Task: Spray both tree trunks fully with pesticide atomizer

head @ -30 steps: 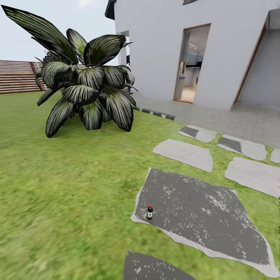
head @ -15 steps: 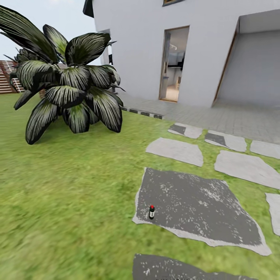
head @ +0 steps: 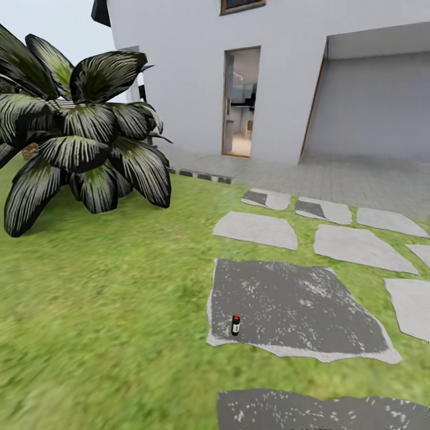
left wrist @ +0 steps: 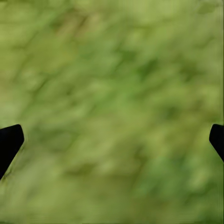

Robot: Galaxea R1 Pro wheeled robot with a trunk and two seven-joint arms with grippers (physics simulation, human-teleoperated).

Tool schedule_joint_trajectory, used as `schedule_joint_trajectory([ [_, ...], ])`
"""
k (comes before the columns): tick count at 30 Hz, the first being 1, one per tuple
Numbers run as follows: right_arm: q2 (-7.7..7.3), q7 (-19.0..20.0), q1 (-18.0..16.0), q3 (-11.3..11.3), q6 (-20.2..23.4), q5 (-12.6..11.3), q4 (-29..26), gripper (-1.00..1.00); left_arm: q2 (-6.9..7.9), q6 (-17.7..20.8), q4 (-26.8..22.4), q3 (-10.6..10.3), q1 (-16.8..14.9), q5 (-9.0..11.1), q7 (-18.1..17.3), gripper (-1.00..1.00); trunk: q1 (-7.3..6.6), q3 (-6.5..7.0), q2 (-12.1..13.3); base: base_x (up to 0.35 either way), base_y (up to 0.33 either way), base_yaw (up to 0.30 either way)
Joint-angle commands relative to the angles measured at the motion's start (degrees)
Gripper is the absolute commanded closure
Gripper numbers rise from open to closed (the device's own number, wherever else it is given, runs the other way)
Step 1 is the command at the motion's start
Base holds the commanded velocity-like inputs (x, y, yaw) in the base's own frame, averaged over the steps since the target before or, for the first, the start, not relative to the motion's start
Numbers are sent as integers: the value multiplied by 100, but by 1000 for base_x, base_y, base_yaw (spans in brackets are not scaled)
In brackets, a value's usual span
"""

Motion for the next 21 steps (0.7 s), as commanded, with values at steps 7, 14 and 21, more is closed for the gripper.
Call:
schedule_joint_trajectory([
  [7, -1, -3, -3, 1, -13, 16, 2, -100, -1, -19, 5, 6, -4, 8, 2, -100, 0, -4, 0, 86, 326, -262],
  [14, -1, -3, -3, 1, -13, 16, 2, -100, 1, -21, 5, 6, -2, 8, 2, -100, 0, -4, 0, 93, 326, -262],
  [21, -1, -3, -3, 1, -14, 16, 2, -100, 3, -24, 5, 6, -3, 8, 2, -100, 0, -4, 0, 91, 326, -262],
])
